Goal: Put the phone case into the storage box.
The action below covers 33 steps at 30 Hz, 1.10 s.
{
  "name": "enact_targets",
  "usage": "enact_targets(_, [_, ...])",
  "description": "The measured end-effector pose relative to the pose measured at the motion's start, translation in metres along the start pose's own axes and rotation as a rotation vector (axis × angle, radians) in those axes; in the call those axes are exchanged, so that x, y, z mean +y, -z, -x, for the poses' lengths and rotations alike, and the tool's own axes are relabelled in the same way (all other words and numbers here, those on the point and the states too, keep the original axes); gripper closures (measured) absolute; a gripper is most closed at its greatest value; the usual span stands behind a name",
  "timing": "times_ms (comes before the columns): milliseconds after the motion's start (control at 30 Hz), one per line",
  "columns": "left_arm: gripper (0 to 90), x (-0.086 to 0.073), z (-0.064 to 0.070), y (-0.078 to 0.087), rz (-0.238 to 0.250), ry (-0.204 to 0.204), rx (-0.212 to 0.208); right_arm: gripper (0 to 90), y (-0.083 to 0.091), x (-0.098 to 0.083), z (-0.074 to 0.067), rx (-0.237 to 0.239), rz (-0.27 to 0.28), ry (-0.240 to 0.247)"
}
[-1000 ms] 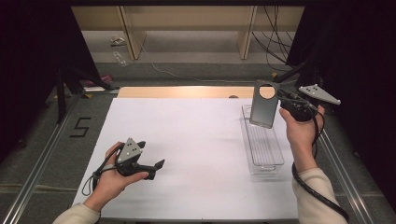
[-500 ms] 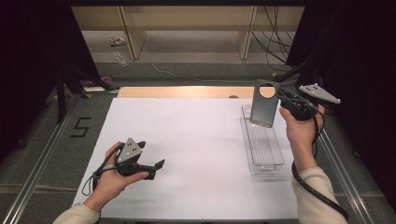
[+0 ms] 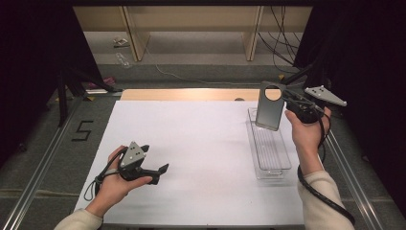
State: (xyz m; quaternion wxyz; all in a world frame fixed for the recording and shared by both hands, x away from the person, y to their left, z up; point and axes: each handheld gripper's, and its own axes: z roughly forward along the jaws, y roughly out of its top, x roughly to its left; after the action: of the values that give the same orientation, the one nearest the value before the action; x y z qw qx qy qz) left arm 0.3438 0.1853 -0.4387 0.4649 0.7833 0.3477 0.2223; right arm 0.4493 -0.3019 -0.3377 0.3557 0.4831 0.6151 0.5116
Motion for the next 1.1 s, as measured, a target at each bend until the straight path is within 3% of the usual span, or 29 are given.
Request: enact_targets(1100, [5.8,0.000,0.000,0.000,0.001,0.003,0.002,83.2,-0.011,-0.002,0.000,-0.013,0.000,-0.003])
